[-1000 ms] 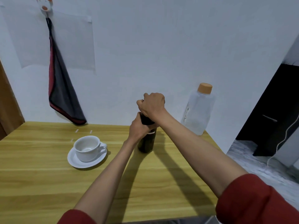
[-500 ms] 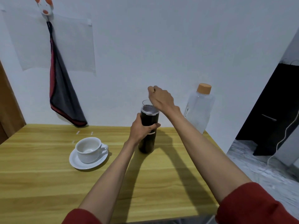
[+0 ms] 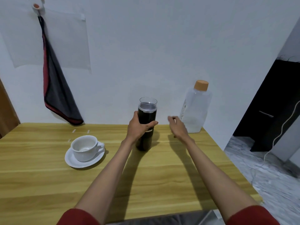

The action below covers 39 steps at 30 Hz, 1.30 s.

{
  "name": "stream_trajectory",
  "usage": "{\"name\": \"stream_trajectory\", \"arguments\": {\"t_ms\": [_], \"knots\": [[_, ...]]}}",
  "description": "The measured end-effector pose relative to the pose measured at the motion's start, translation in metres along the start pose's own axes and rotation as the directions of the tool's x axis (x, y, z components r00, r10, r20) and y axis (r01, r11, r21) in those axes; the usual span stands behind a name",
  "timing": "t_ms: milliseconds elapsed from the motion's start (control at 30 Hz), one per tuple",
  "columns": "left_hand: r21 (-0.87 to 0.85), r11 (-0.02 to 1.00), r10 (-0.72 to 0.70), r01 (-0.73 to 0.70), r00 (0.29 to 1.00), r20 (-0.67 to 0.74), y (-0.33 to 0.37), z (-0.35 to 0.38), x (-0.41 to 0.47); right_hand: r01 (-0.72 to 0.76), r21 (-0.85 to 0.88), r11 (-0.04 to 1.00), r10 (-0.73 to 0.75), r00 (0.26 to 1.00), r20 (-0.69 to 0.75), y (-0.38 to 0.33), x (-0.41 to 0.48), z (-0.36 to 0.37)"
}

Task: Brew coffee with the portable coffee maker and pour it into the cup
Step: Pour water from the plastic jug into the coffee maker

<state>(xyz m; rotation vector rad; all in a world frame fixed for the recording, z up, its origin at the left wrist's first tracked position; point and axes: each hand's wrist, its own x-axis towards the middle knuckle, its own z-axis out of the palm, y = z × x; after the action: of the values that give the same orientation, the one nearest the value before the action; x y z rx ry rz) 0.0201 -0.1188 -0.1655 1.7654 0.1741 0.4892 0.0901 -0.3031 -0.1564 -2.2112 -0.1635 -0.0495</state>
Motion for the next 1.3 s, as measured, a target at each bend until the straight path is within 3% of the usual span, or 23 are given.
{"name": "stream_trajectory", "arguments": {"t_ms": [100, 167, 433, 600, 700, 800, 1033, 1300], "knots": [[0.001, 1.0, -0.007, 0.007, 1.0, -0.004, -0.002, 0.001, 0.0, 0.099, -0.306, 0.947, -0.07, 0.992, 0.103, 0.037, -0.016, 0.022], [-0.016, 1.0, -0.01, 0.01, 1.0, -0.003, -0.004, 0.002, 0.001, 0.175, -0.417, 0.892, -0.122, 0.981, 0.152, 0.05, -0.028, 0.036], [-0.069, 0.993, -0.088, 0.092, 0.995, 0.052, -0.001, 0.0, -0.004, 0.229, -0.522, 0.822, -0.149, 0.97, 0.192, 0.068, -0.042, 0.051], [0.112, 0.97, -0.226, 0.217, 0.972, 0.069, -0.015, -0.003, -0.024, 0.225, -0.511, 0.829, -0.131, 0.968, 0.214, 0.069, -0.053, 0.042], [0.343, 0.863, -0.414, 0.37, 0.908, 0.063, -0.026, -0.006, -0.043, 0.196, -0.5, 0.843, -0.096, 0.971, 0.219, 0.069, -0.061, 0.029], [0.443, 0.787, -0.506, 0.429, 0.86, 0.067, -0.034, -0.008, -0.064, 0.16, -0.516, 0.841, -0.043, 0.972, 0.231, 0.073, -0.072, 0.008], [0.528, 0.789, -0.462, 0.315, 0.87, 0.172, -0.024, 0.021, -0.094, 0.078, -0.524, 0.848, 0.04, 0.977, 0.209, 0.084, -0.082, -0.052], [0.551, 0.827, -0.286, 0.111, 0.927, 0.243, 0.024, 0.097, -0.074, 0.029, -0.518, 0.855, 0.017, 0.996, 0.083, 0.085, -0.056, -0.117]]}}
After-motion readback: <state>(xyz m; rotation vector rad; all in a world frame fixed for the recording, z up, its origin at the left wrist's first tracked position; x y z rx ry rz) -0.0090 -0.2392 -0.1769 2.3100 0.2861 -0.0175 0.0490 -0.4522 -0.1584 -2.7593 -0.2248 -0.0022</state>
